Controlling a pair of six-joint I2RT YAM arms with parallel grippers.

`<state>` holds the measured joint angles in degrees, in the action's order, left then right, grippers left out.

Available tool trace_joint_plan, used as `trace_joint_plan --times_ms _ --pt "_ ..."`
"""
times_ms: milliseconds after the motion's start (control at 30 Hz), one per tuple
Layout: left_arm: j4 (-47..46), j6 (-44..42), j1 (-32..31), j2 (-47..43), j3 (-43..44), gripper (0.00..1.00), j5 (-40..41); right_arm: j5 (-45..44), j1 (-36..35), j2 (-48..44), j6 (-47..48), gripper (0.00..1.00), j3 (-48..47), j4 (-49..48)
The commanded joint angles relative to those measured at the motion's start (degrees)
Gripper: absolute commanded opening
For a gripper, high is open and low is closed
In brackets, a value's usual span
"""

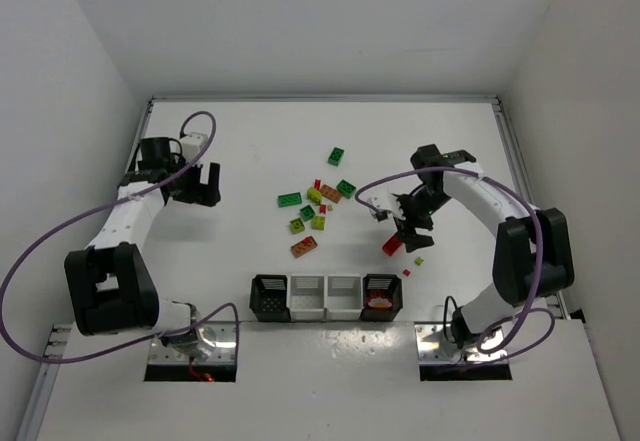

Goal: Sort the legos into containers by color

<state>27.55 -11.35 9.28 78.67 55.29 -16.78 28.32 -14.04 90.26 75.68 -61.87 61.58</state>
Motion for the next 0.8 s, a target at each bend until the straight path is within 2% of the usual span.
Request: trace_joint_plan --times_ms 0,67,233,767 --pt "-0.22 -0.07 -0.49 0.34 0.79 1.00 -2.38 3.06 0.07 -0.17 10.18 0.79 0.50 -2.50" --pt "0.39 -0.07 -0.49 0.86 0.79 1.00 -2.38 2.53 -0.45 -0.17 11.50 0.79 1.05 -6.02" --pt "0.40 -0.07 -0.49 1.39 0.79 1.00 -2.38 2.01 -0.46 4.74 12.91 0.82 -1.32 -3.84" --pt "0.40 -0.07 -0.49 4.21 2.90 1.00 -1.33 0.17 -2.04 10.46 12.91 0.83 2.00 -10.86"
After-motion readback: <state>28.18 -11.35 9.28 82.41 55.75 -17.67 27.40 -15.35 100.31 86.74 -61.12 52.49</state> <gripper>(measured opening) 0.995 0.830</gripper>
